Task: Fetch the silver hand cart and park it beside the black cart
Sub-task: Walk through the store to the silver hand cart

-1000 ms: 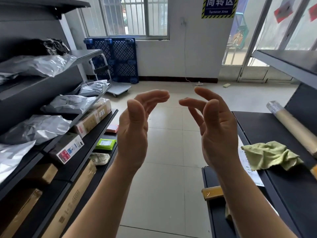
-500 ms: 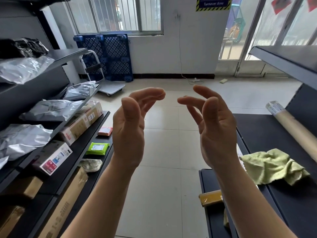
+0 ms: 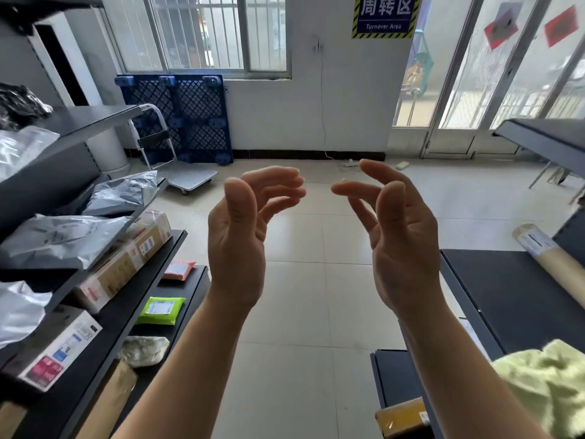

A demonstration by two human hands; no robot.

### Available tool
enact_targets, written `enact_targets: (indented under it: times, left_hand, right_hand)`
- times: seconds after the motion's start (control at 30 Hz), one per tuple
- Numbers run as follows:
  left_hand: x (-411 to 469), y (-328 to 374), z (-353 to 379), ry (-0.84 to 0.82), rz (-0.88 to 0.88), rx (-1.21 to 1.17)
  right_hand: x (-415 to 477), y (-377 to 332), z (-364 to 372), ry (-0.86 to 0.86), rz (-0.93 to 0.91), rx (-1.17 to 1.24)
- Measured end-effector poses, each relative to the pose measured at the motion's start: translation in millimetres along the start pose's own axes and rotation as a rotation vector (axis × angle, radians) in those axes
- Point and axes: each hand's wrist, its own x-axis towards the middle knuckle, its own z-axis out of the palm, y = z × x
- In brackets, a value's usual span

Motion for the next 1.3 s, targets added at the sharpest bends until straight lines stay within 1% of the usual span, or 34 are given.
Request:
enact_targets:
  times: [0.27, 0.5, 0.7, 1.03, 1.3]
  left_hand:
    - [60.7, -37.0, -45.1, -0.003, -0.009, 0.028]
    - [97.2, -67.6, -63.0, -0.018, -0.025, 0.041]
    - [126.9, -96.0, -73.1, 0.0, -0.009, 0.076]
    - [199.9, -148.2, -63.7, 0.053, 0.028, 0.158]
    - [250.2, -200.7, -30.8, 0.062, 0.043, 0.203]
  right_hand:
    - [54.0, 44.9, 45.5, -0.018, 0.005, 0.003]
    - [94.6, 75.0, 60.9, -0.019, 0.009, 0.002]
    - [130.6, 107.6, 68.1, -0.057, 0.005, 0.023]
    - [229.9, 160.4, 61.0, -0.148, -0.008, 0.096]
    - [300.7, 195.9, 28.1, -0.152, 0.002, 0.156]
